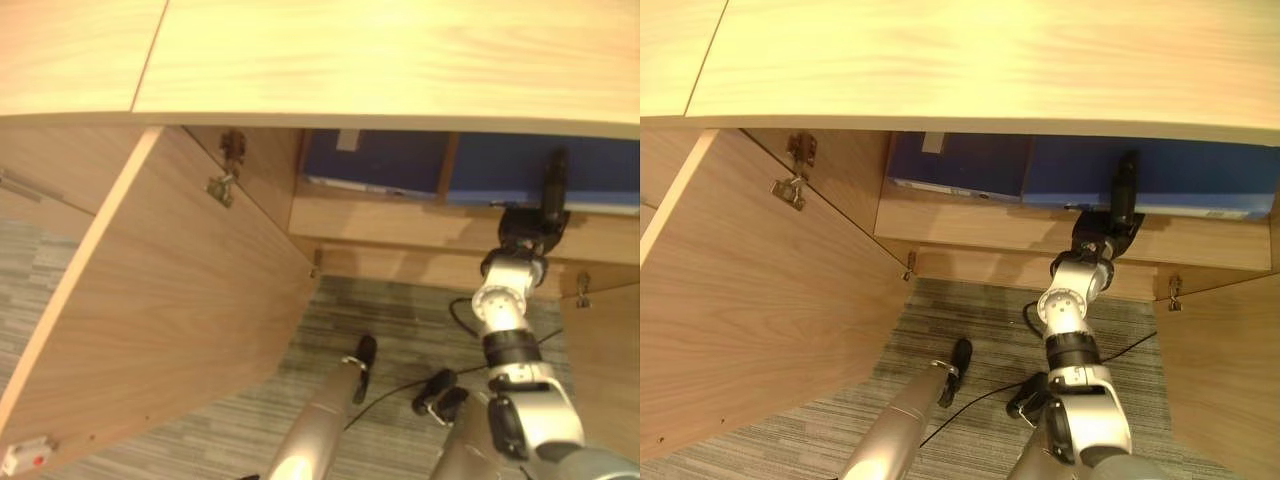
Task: Put the empty folder in the office cabinet
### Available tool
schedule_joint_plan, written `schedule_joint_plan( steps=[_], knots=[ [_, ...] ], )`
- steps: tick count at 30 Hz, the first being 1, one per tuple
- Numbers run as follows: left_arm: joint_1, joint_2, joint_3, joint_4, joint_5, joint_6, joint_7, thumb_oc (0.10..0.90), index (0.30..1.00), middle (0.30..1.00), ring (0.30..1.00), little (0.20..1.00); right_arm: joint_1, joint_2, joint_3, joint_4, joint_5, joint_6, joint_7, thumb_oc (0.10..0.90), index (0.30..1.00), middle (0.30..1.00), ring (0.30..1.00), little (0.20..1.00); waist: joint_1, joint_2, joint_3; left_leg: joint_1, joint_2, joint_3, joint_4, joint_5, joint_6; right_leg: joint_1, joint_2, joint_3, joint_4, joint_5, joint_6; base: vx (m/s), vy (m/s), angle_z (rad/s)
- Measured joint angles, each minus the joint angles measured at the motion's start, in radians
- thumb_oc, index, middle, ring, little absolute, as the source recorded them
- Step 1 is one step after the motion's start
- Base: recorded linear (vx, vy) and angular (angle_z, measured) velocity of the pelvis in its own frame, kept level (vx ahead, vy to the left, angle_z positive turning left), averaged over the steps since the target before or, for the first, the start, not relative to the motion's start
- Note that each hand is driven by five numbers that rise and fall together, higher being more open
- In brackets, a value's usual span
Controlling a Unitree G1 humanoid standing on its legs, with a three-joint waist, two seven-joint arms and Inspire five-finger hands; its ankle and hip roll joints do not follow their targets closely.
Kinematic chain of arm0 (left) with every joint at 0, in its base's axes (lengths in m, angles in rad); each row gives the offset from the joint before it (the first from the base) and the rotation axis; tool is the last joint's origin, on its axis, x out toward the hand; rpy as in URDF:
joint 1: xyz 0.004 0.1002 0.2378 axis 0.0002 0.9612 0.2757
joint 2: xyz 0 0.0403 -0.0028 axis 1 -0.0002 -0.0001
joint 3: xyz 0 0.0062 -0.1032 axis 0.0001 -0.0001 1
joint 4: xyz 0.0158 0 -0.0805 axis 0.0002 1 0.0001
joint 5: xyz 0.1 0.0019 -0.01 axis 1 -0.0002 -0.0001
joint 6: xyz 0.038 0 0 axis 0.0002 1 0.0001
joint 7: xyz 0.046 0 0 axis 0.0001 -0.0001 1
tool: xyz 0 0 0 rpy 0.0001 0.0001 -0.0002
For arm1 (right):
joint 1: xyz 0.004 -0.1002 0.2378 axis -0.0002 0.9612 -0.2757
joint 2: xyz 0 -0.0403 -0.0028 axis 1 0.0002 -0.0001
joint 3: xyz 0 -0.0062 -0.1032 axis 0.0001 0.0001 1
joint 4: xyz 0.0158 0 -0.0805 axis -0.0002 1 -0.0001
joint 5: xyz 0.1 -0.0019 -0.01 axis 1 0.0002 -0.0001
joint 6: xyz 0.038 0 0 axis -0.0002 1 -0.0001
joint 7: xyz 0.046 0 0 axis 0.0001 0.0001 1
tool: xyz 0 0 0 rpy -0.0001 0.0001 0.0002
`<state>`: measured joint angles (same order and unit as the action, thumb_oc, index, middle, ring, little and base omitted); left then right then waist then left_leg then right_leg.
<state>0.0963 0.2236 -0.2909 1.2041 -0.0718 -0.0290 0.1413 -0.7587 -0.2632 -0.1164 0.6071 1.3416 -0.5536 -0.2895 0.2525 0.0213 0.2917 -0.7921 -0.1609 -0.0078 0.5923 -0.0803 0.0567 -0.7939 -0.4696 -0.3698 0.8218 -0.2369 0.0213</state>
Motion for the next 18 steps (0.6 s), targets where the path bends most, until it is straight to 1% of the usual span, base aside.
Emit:
schedule_joint_plan(
  steps=[2,5,6,10,11,13,18],
  knots=[
    [0.001,0.002,-0.001,0.002,0.000,0.001,0.000,0.800,0.900,0.900,0.900,0.900,-0.022,-0.019,0.004,0.033,0.002,0.007,-0.002,0.400,0.300,0.300,0.300,0.300,0.001,0.000,0.000,-0.003,-0.001,-0.001,0.000,0.000,0.001,-0.001,-0.002,-0.002,0.000,0.000,0.000,-0.01,0.008,0.02],
    [0.000,0.002,-0.002,0.002,0.000,0.000,-0.001,0.800,0.900,0.900,0.900,0.900,-0.036,-0.034,-0.017,0.041,0.008,0.018,-0.005,0.400,0.300,0.300,0.300,0.300,0.000,0.000,0.000,-0.012,-0.006,0.000,0.001,0.003,0.003,-0.009,-0.008,-0.003,0.001,0.000,0.000,-0.01,0.006,0.01],
    [0.000,0.002,-0.003,0.002,0.000,0.000,-0.001,0.800,0.900,0.900,0.900,0.900,-0.038,-0.043,-0.016,0.050,0.016,0.019,-0.005,0.400,0.300,0.300,0.300,0.300,0.000,0.000,0.000,-0.012,-0.008,0.000,0.001,0.006,-0.003,-0.009,-0.010,-0.003,0.001,0.000,0.001,0.00,0.000,0.00],
    [-0.006,0.002,-0.008,0.001,0.000,-0.001,-0.002,0.800,0.900,0.900,0.900,0.900,-0.107,-0.091,-0.016,0.159,0.037,0.032,-0.013,0.400,0.300,0.300,0.300,0.300,0.000,0.003,0.001,-0.028,-0.010,0.003,0.004,0.006,-0.003,-0.026,-0.013,0.001,0.001,0.002,0.002,0.00,0.000,0.00],
    [-0.007,0.003,-0.008,0.001,0.000,-0.001,-0.002,0.800,0.900,0.900,0.900,0.900,-0.111,-0.095,-0.018,0.159,0.037,0.036,-0.014,0.400,0.300,0.300,0.300,0.300,0.001,0.004,0.002,-0.032,-0.011,0.003,0.005,0.006,-0.002,-0.029,-0.013,0.001,0.001,0.002,0.002,0.00,0.000,0.00],
    [-0.007,0.003,-0.012,0.001,0.000,-0.001,-0.002,0.800,0.900,0.900,0.900,0.900,-0.119,-0.111,-0.019,0.161,0.037,0.037,-0.015,0.400,0.300,0.300,0.300,0.300,0.001,0.010,0.005,-0.037,-0.011,0.004,0.007,0.008,0.001,-0.034,-0.014,0.001,0.003,0.002,0.002,0.00,0.000,0.00],
    [-0.015,0.005,-0.021,0.001,-0.001,-0.002,-0.002,0.800,0.900,0.900,0.900,0.900,-0.190,-0.163,-0.016,0.238,0.038,0.056,-0.020,0.400,0.300,0.300,0.300,0.300,0.008,0.038,0.021,-0.044,-0.012,0.006,0.015,0.006,0.003,-0.041,-0.017,0.004,0.010,0.002,0.003,0.00,0.000,0.00]
  ],
)
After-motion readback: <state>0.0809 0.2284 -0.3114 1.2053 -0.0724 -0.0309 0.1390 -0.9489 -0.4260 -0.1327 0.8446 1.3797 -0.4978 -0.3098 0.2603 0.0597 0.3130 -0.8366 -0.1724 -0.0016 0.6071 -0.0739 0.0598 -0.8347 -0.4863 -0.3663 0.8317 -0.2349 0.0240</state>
